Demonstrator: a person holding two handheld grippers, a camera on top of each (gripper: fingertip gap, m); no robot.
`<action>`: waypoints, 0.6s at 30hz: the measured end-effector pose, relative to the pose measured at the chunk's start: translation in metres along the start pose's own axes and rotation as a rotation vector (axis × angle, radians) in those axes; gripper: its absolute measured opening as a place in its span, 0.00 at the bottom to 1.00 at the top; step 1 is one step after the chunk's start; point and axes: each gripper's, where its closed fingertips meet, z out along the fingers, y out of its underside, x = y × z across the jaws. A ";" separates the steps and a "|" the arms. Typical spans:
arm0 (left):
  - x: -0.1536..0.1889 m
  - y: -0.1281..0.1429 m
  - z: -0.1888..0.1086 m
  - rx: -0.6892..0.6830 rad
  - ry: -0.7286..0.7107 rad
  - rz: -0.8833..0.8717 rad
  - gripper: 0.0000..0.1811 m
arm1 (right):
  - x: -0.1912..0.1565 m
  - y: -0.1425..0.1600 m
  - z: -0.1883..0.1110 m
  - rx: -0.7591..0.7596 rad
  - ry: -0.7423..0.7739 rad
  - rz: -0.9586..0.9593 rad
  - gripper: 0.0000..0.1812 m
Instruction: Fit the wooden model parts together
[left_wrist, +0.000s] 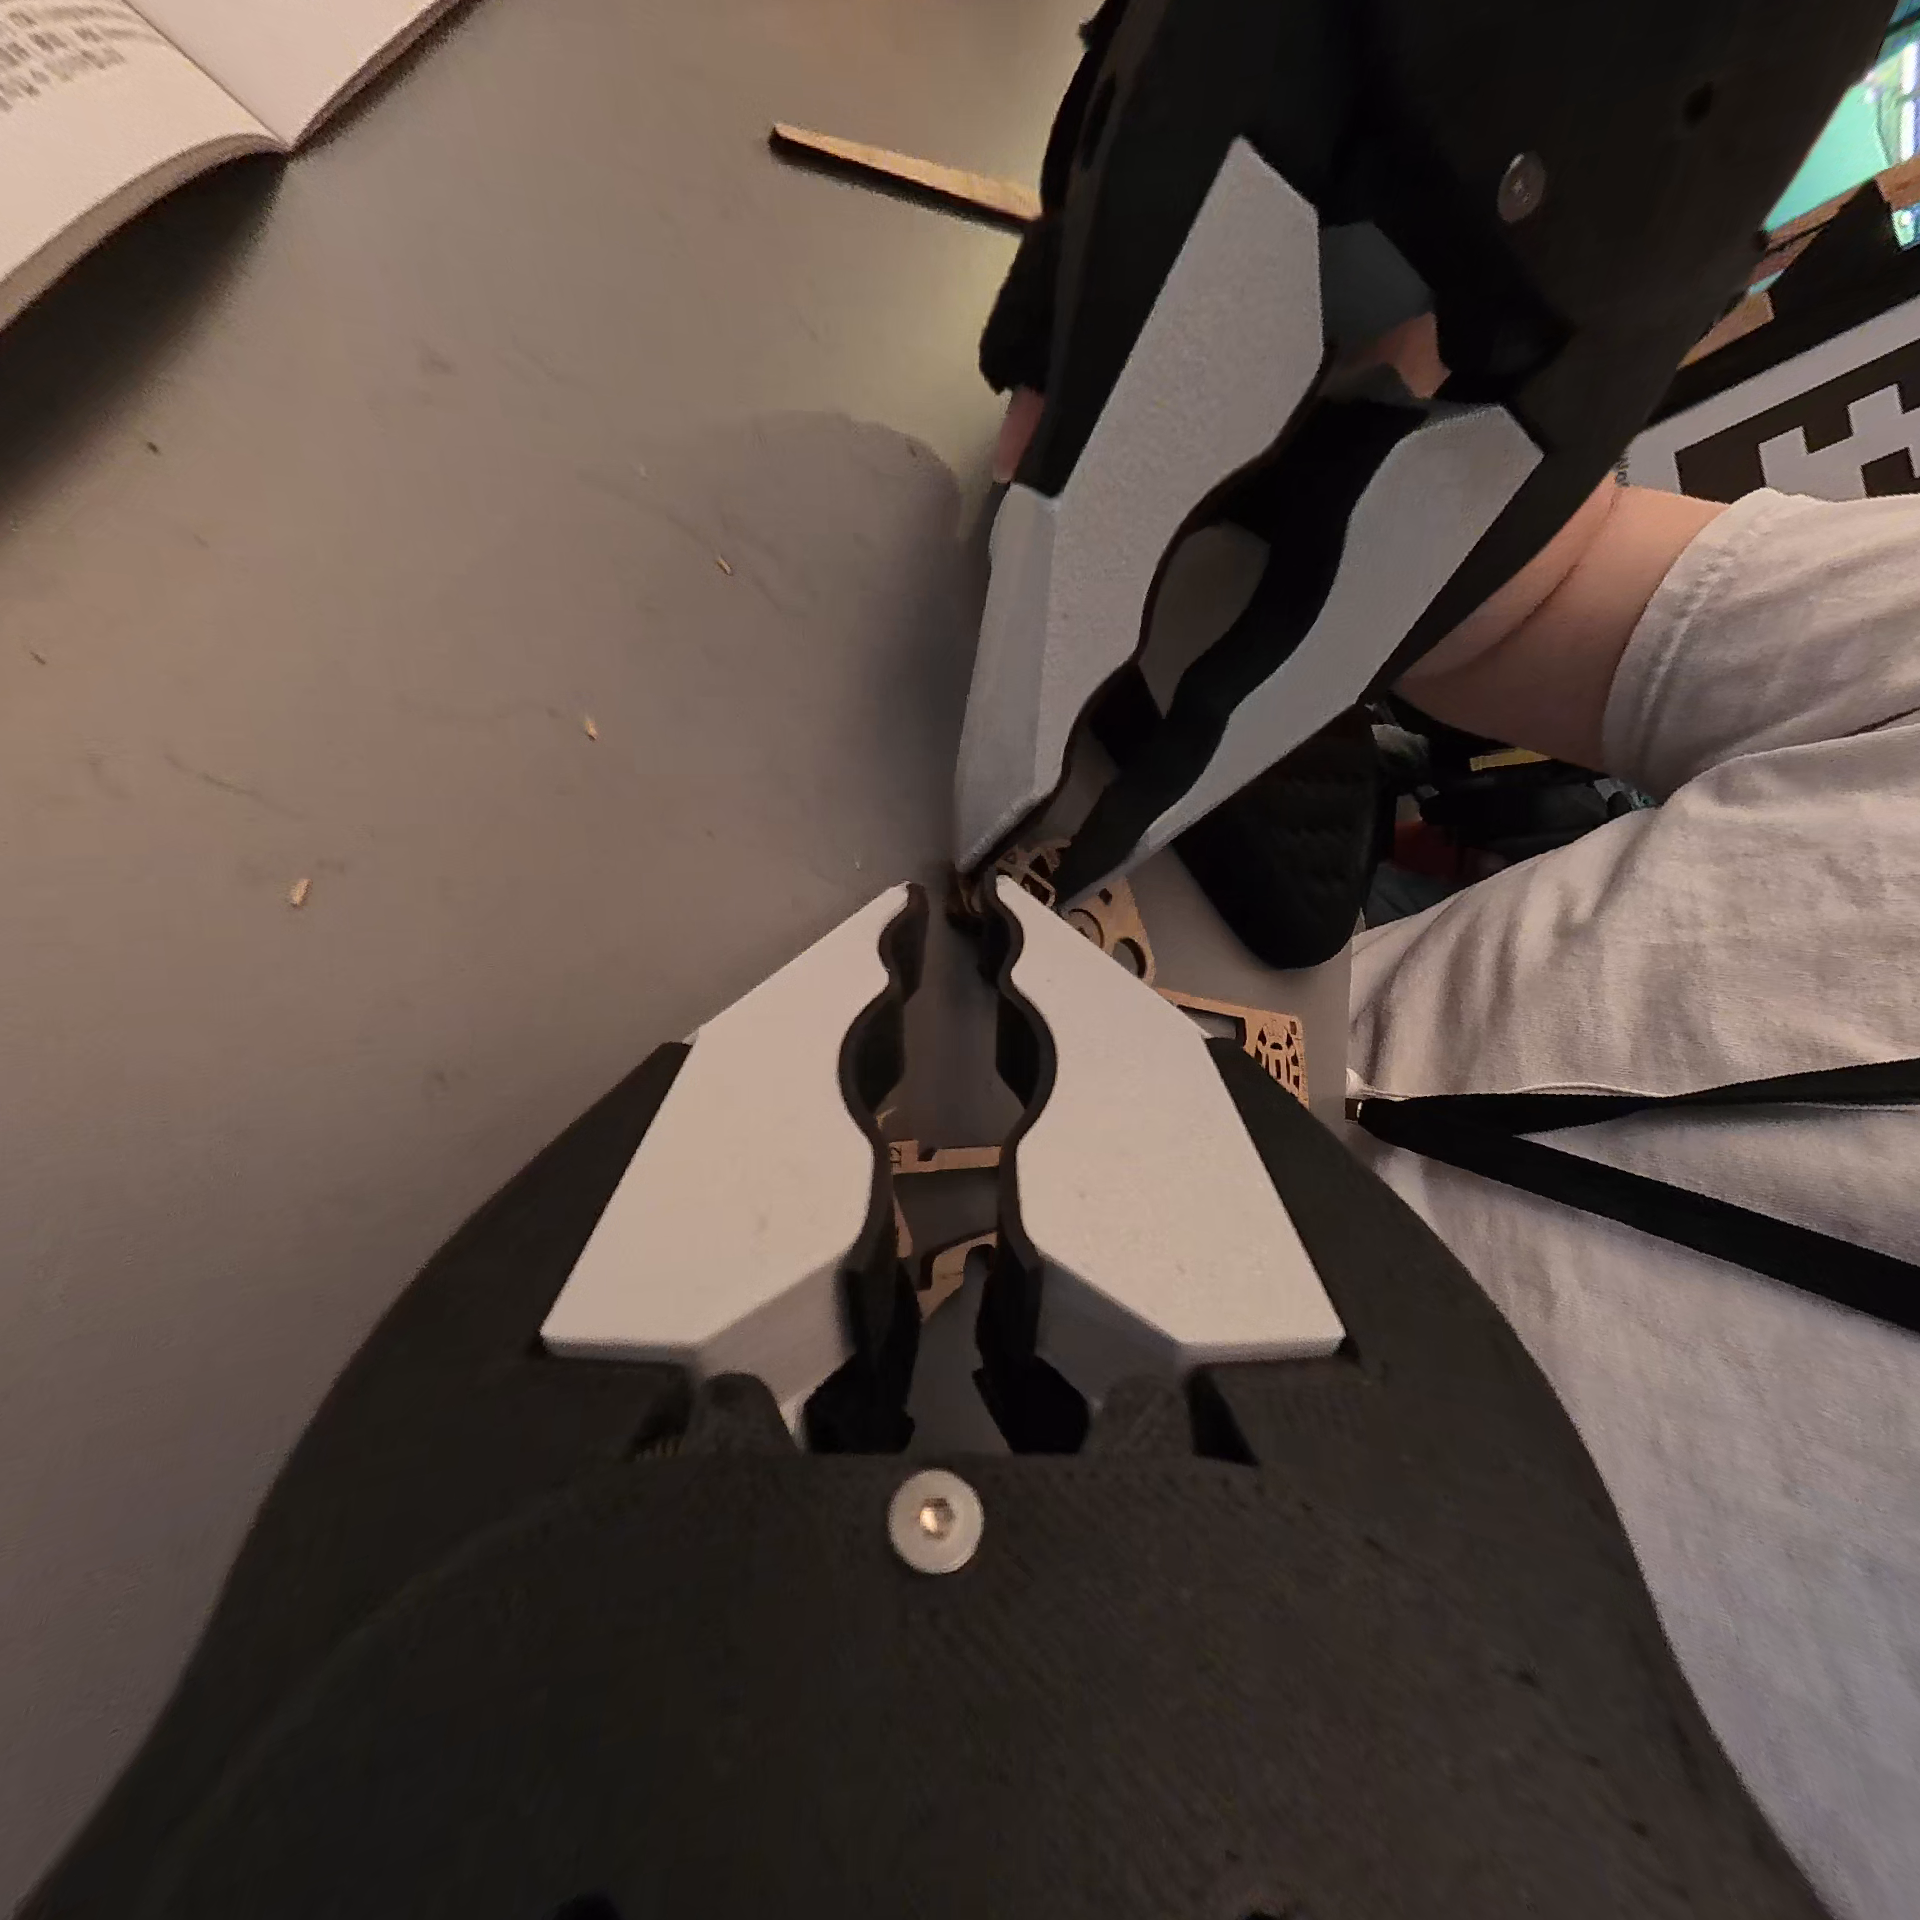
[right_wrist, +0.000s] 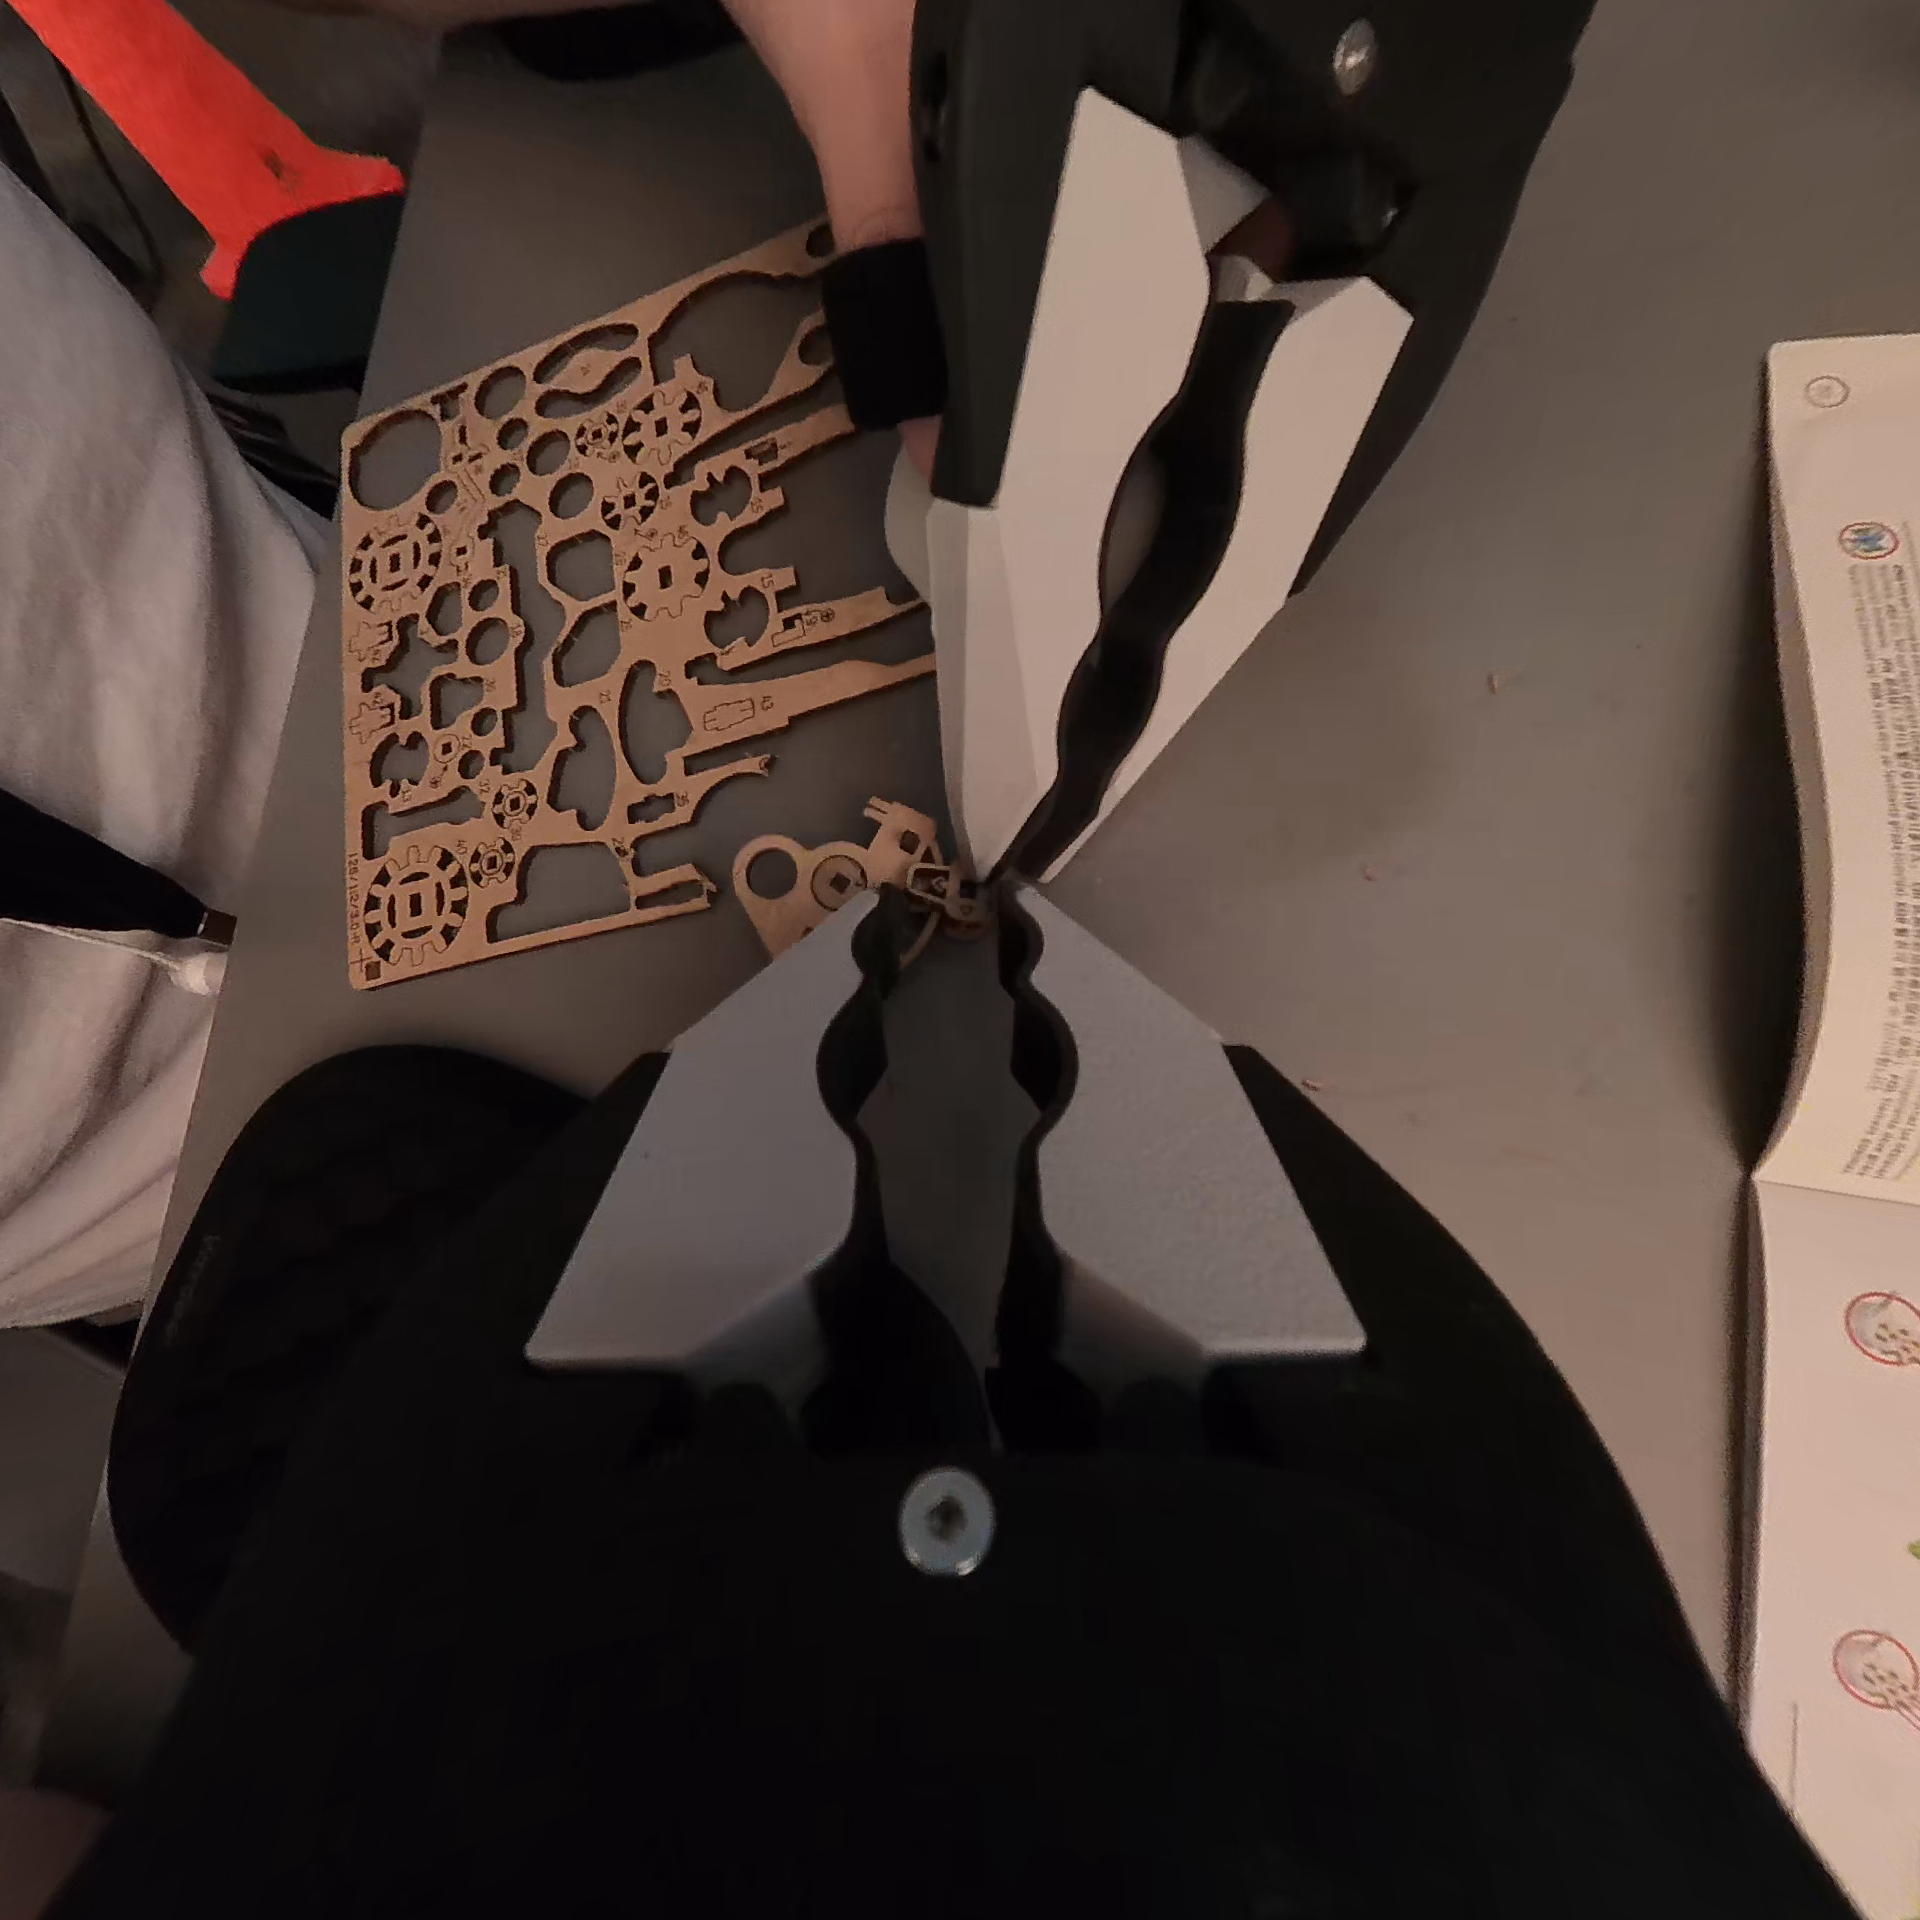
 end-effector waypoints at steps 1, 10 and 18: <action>0.000 0.000 0.000 -0.001 -0.002 0.003 0.05 | 0.000 -0.002 -0.002 0.019 -0.008 0.002 0.10; 0.003 0.000 0.003 -0.007 0.004 0.014 0.05 | -0.011 -0.009 -0.022 0.225 0.081 -0.161 0.06; 0.004 0.000 0.005 -0.013 0.004 0.024 0.05 | -0.008 -0.011 -0.022 0.288 0.233 -0.357 0.11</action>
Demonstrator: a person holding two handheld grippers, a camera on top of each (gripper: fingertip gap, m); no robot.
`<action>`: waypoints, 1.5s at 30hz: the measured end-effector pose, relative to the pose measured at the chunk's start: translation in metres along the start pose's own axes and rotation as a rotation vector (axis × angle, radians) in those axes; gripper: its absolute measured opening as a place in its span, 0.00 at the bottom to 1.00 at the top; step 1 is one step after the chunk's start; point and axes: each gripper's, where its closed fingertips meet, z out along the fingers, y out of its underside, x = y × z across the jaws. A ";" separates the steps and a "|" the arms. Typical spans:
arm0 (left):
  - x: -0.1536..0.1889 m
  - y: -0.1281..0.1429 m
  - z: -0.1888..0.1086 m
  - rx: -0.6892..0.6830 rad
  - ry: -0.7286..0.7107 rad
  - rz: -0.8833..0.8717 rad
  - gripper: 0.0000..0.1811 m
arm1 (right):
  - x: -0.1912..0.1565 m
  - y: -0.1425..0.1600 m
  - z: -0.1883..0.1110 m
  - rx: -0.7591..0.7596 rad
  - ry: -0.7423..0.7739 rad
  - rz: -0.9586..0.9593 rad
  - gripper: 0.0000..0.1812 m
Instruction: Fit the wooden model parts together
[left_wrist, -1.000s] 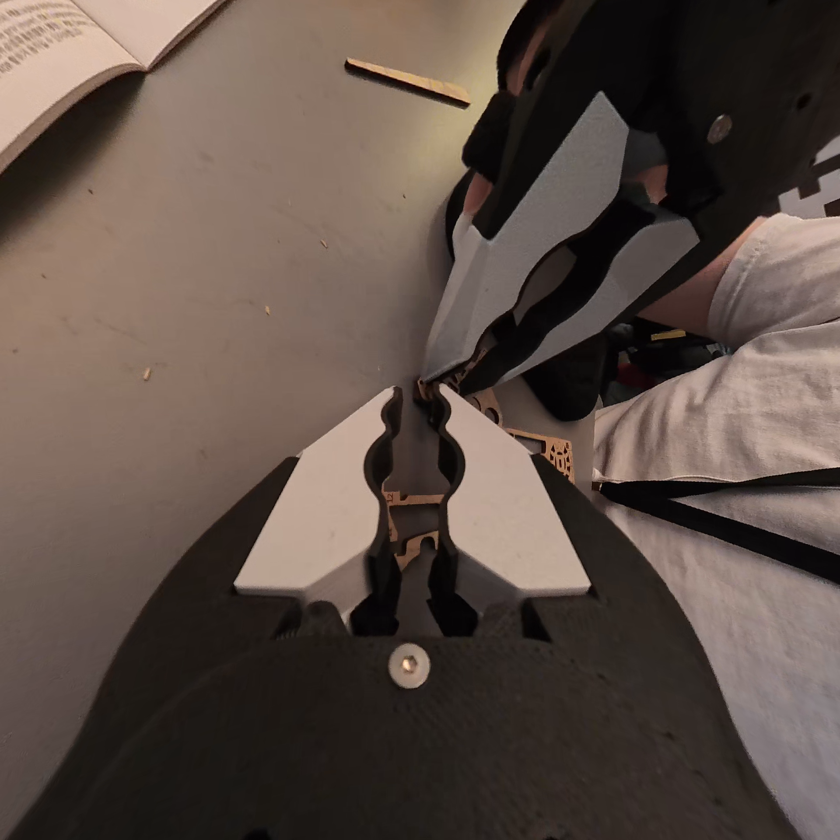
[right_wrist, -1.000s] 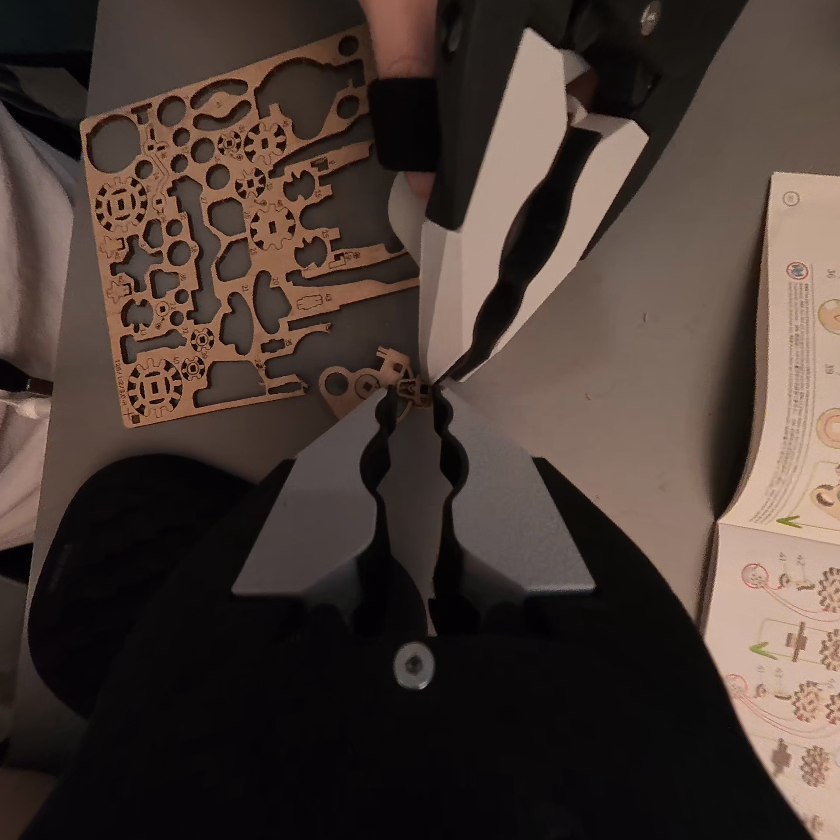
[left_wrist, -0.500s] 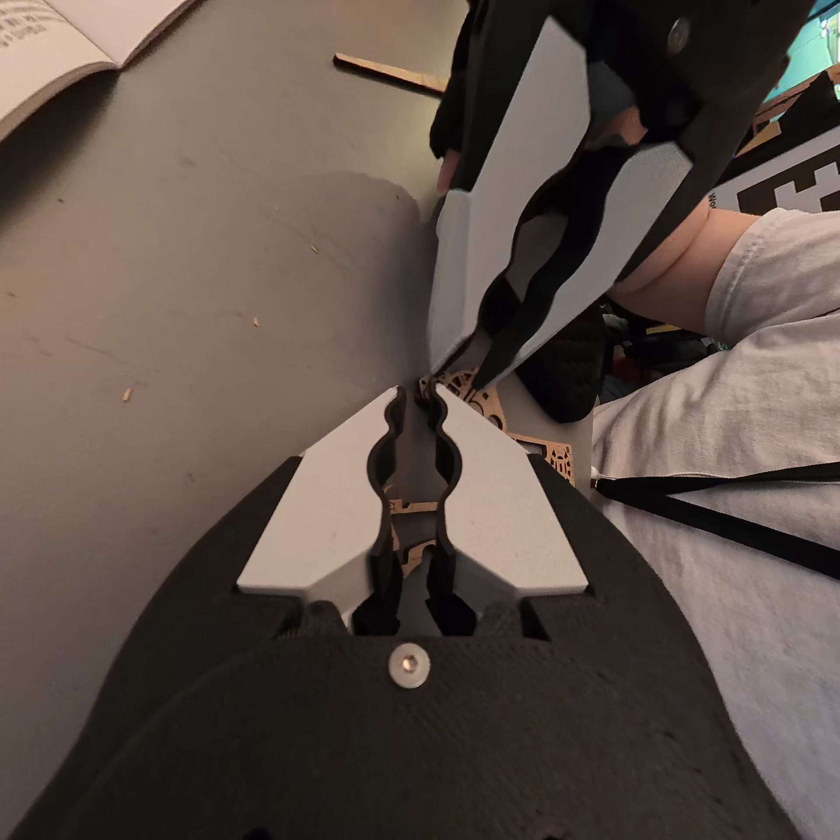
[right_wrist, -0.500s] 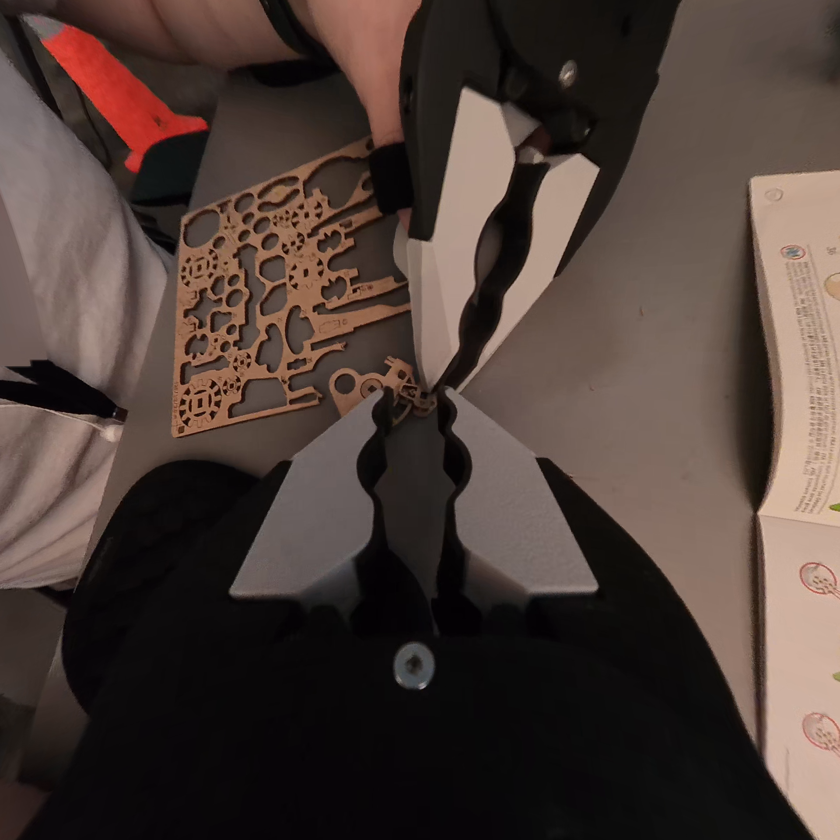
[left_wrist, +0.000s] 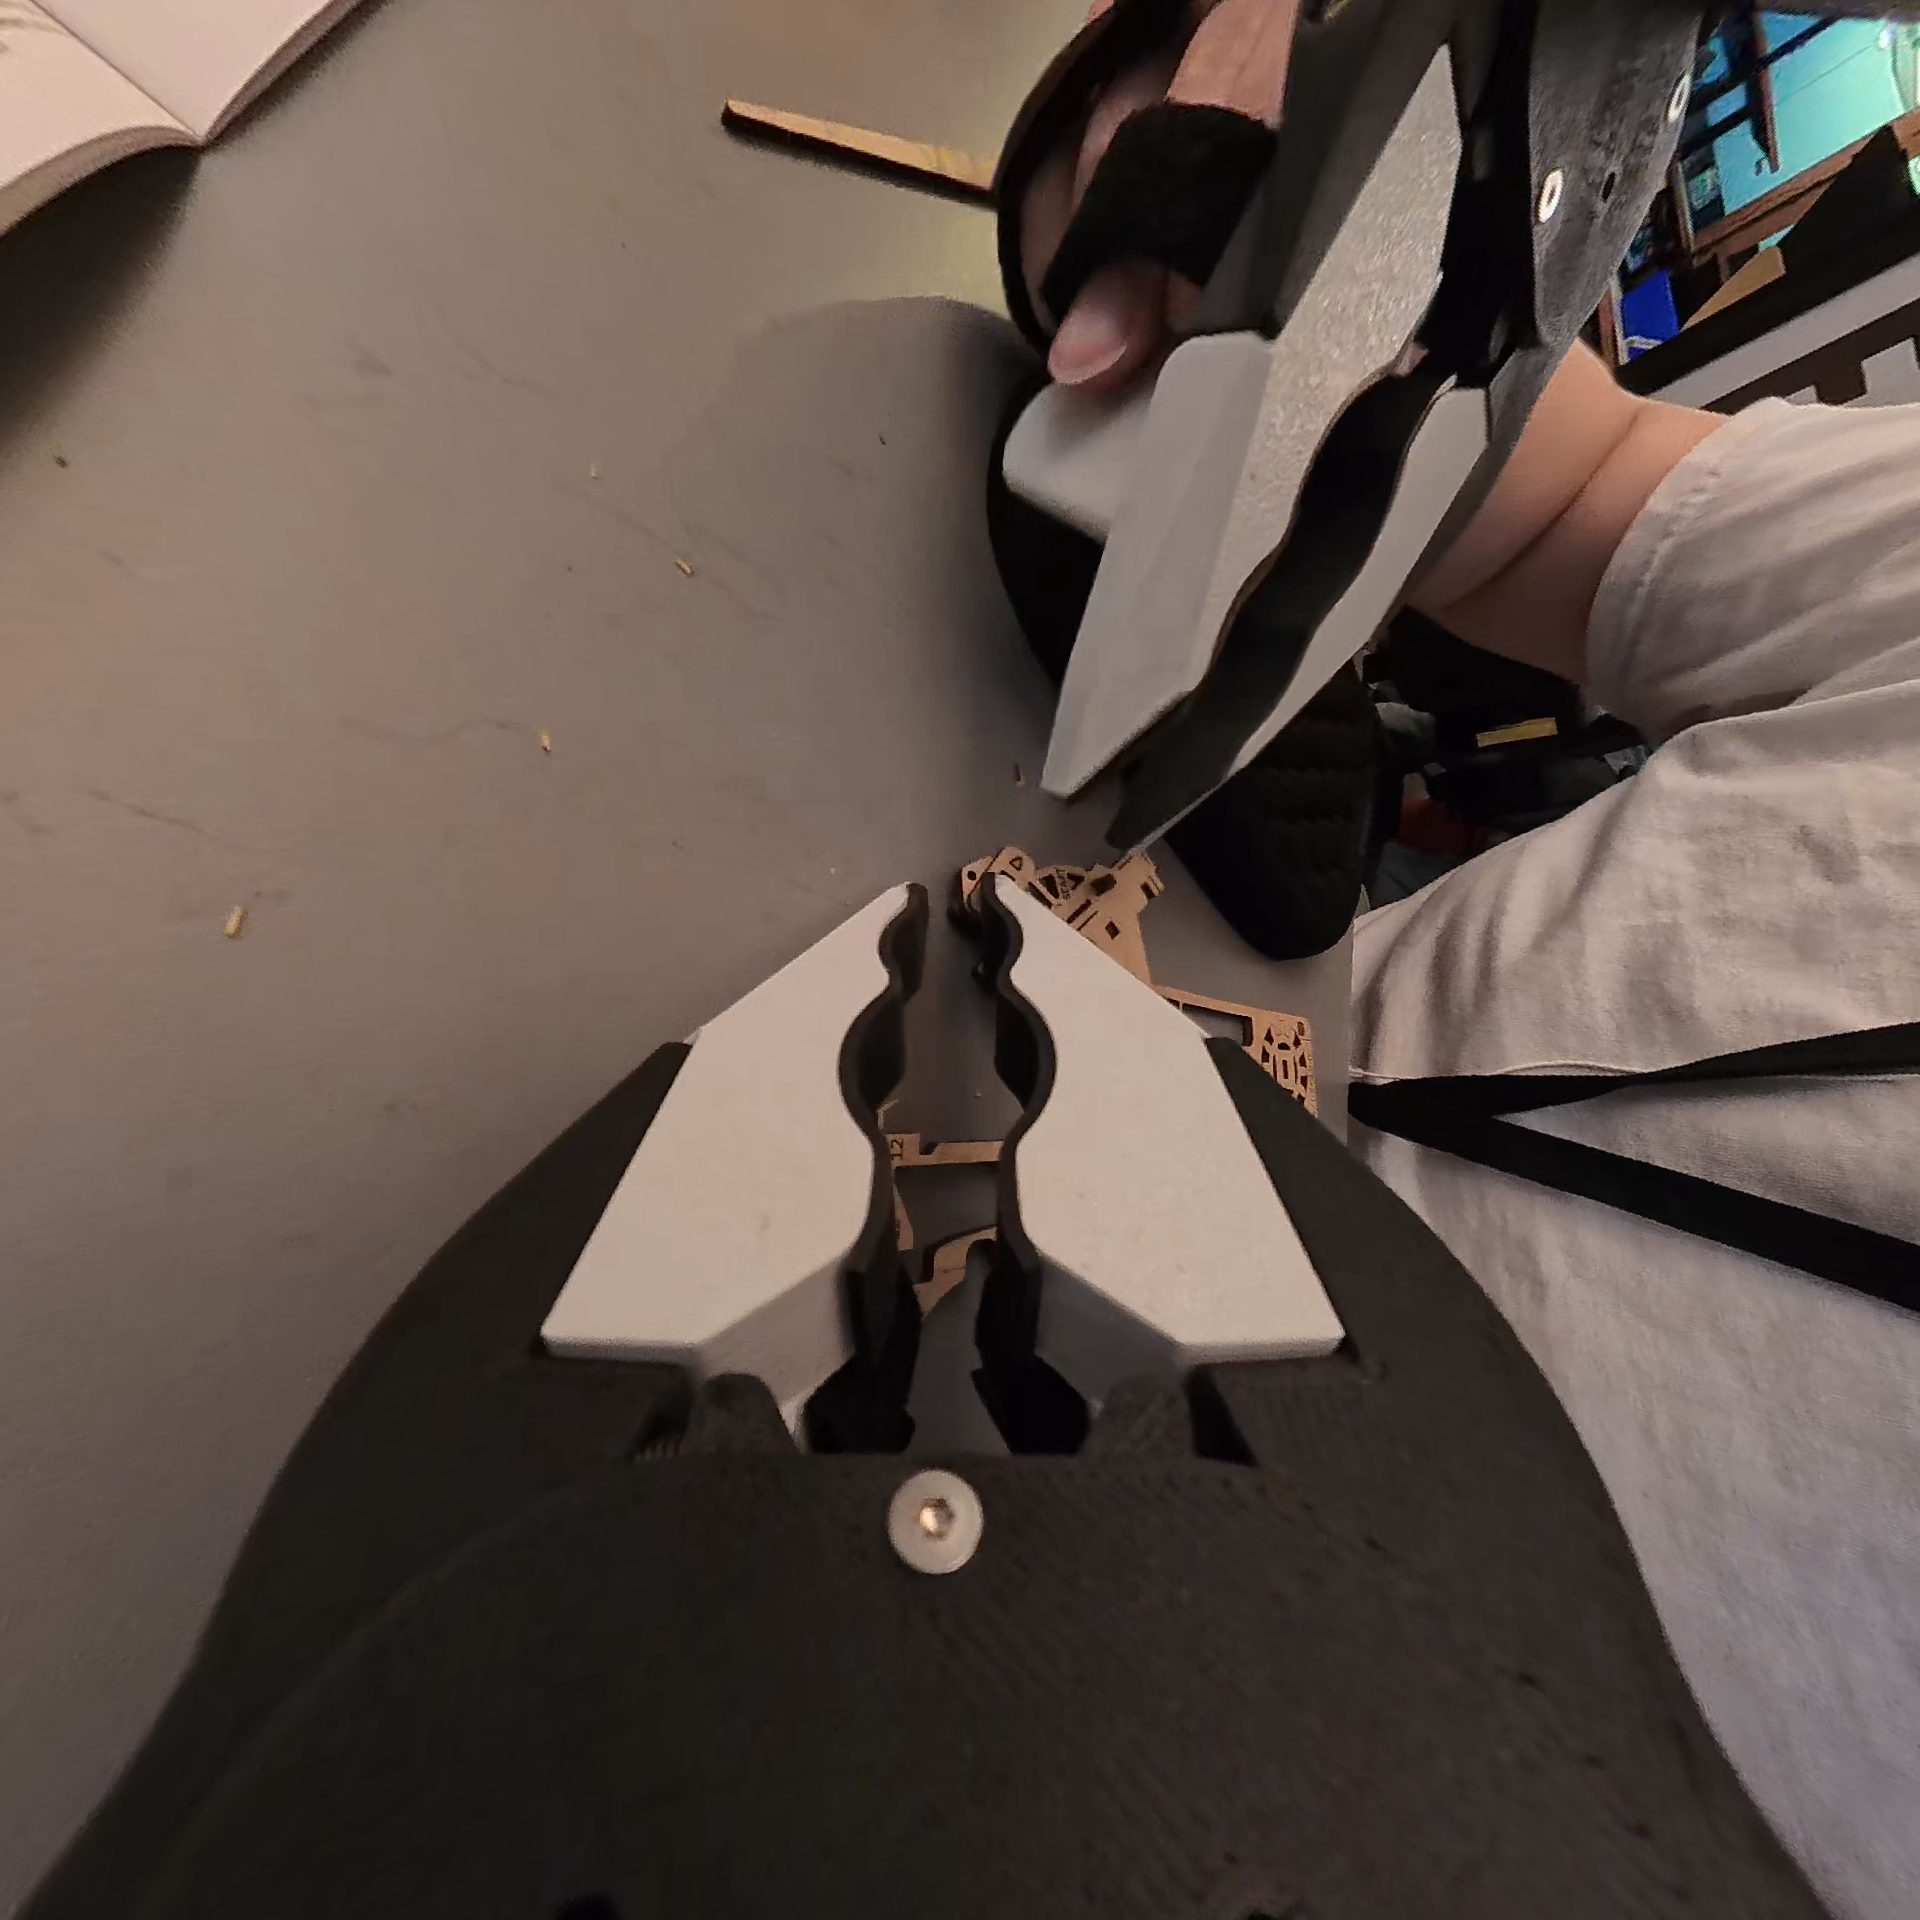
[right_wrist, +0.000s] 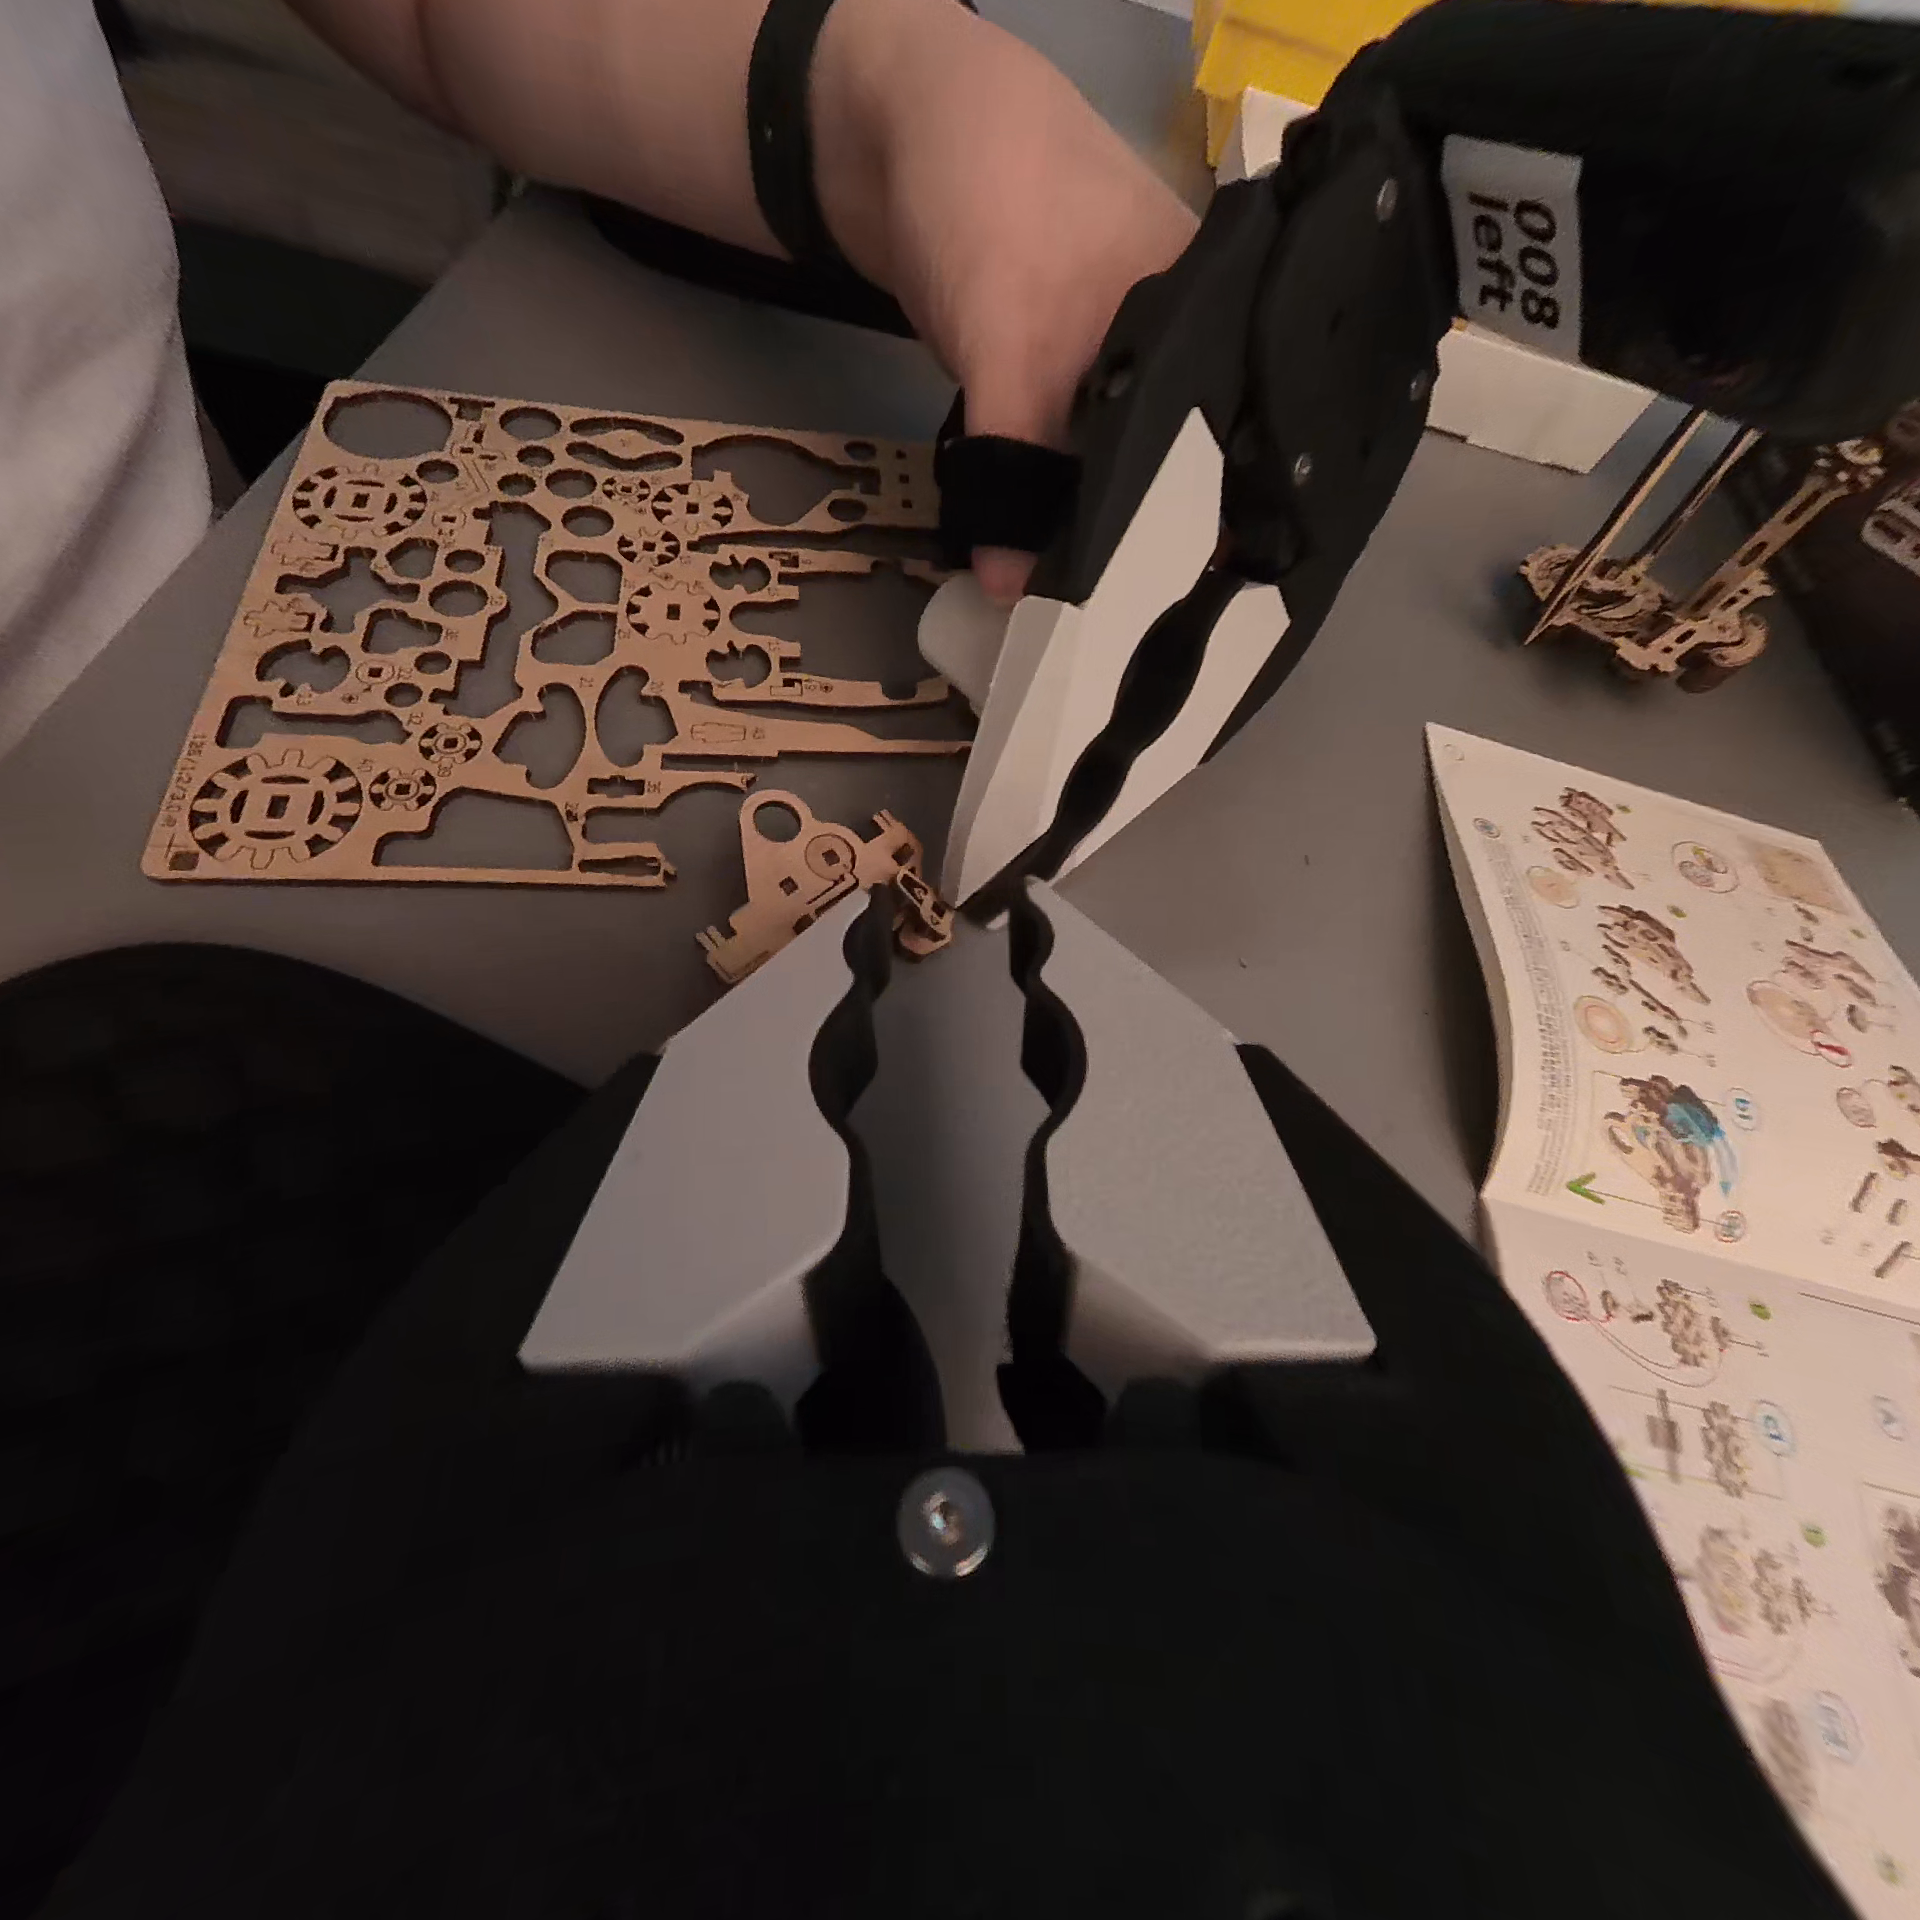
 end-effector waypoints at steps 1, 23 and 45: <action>0.000 0.000 0.000 0.000 0.000 0.000 0.05 | 0.000 0.002 -0.002 -0.018 0.007 -0.032 0.12; 0.002 0.002 0.003 -0.011 -0.010 0.028 0.03 | -0.018 0.022 0.015 -0.386 0.061 -0.653 0.07; 0.010 0.003 0.007 -0.015 0.095 -0.045 0.04 | -0.019 0.022 0.015 -0.374 0.092 -0.751 0.07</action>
